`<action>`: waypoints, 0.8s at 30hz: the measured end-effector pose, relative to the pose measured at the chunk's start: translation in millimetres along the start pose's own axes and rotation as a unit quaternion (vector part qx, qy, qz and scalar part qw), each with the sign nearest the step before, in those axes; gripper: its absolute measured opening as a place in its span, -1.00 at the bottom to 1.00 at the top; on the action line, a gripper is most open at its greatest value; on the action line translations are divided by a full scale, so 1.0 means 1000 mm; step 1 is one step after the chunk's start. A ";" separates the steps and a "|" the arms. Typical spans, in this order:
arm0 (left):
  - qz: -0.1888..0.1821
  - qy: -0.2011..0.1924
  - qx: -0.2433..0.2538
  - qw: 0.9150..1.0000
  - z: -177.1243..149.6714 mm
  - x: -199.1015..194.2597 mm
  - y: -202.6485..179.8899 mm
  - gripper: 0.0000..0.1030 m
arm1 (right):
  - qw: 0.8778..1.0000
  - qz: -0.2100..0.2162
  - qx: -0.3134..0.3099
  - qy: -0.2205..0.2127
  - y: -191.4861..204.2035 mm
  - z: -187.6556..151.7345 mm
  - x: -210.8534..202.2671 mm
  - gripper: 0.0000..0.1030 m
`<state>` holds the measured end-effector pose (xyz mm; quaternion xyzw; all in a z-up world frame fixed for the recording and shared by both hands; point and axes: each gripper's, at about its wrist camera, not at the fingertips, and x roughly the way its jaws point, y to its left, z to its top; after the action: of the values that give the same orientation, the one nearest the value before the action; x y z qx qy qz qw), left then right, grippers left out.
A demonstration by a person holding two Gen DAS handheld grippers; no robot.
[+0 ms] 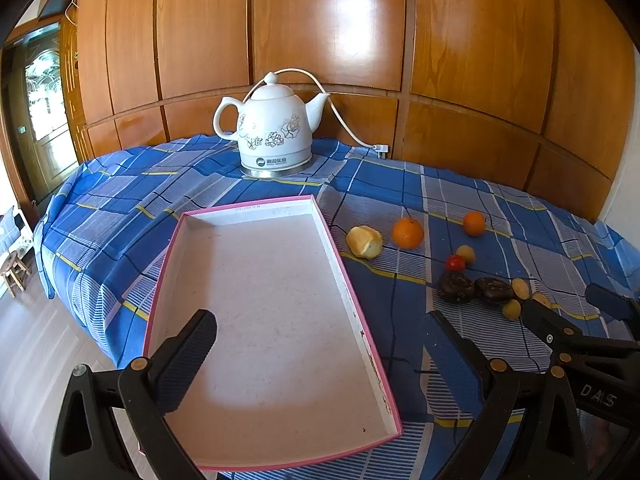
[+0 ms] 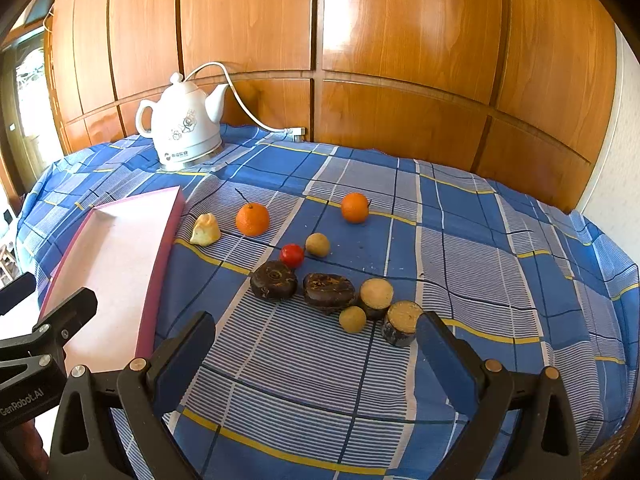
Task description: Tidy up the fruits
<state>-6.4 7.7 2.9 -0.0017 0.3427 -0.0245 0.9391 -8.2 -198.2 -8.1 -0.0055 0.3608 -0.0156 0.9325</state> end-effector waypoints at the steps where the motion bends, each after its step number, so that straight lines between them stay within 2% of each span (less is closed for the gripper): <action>1: 0.000 0.000 0.000 1.000 0.000 0.000 0.000 0.99 | 1.000 0.000 0.000 0.000 0.000 0.000 0.000 0.98; 24: 0.000 0.001 0.003 1.000 0.002 0.000 -0.005 0.99 | 1.000 0.004 0.007 0.000 -0.003 -0.001 0.000 0.98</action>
<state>-5.4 2.6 5.1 0.0009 0.3436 -0.0257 0.9388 -9.0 -200.9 -9.1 0.0022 0.3604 -0.0143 0.9327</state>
